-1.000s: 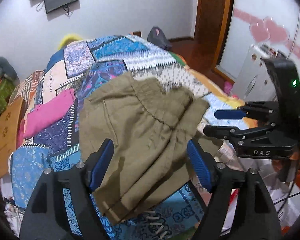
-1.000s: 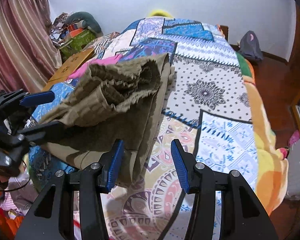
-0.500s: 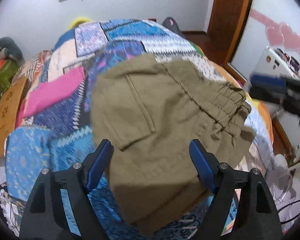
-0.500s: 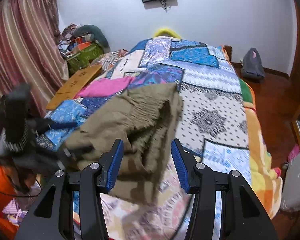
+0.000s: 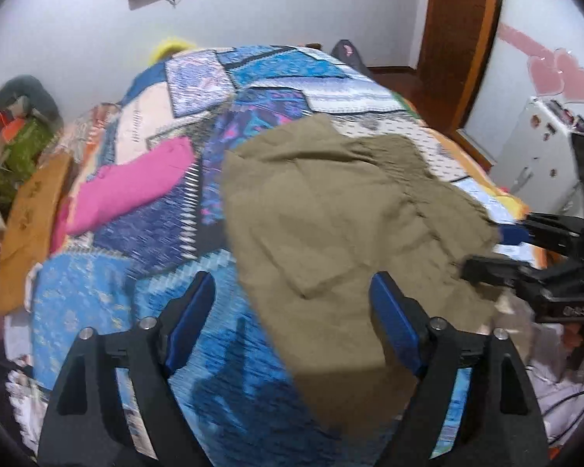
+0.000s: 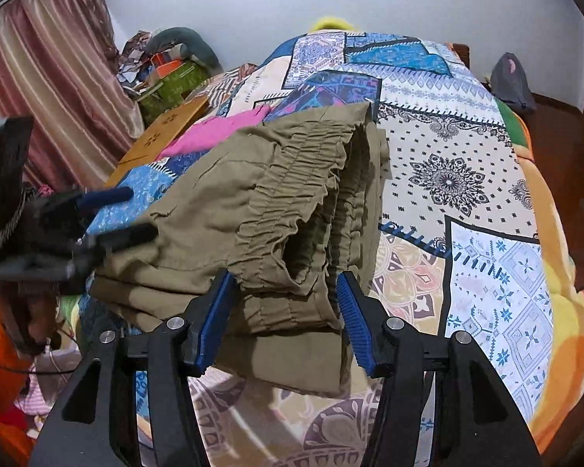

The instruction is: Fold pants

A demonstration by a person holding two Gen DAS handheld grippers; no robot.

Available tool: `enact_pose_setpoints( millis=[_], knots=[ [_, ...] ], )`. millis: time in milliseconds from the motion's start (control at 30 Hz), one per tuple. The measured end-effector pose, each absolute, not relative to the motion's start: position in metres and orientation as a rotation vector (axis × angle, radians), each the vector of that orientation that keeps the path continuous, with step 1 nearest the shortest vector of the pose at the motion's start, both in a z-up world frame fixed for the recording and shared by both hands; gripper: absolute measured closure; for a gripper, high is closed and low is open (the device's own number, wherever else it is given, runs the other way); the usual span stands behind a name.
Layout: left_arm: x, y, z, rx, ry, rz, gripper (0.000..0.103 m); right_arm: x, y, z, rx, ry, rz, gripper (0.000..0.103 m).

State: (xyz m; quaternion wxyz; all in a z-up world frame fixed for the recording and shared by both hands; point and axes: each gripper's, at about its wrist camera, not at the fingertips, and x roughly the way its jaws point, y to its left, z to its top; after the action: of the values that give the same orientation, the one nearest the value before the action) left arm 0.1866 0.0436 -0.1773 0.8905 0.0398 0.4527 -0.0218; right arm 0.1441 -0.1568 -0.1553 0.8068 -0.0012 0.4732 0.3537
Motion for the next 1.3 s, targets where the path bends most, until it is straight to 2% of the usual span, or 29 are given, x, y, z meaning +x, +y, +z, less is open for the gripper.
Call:
enact_pose_setpoints(
  millis=[333, 933, 1100, 1300],
  knots=[
    [0.211, 0.053, -0.210, 0.145, 0.968, 0.001, 0.011, 0.165, -0.158, -0.163, -0.092, 1.024, 0.784, 0.050],
    [0.241, 0.007, -0.214, 0.051, 0.978, -0.065, 0.011, 0.255, -0.166, -0.198, -0.221, 1.047, 0.647, 0.050],
    [0.245, 0.018, -0.200, 0.070, 0.923, -0.037, 0.012, 0.282, -0.159, -0.205, -0.279, 1.043, 0.568, 0.058],
    [0.266, 0.073, -0.190, 0.111, 0.879, 0.075, 0.012, 0.281, -0.176, -0.176, -0.176, 1.018, 0.566, 0.058]
  ],
)
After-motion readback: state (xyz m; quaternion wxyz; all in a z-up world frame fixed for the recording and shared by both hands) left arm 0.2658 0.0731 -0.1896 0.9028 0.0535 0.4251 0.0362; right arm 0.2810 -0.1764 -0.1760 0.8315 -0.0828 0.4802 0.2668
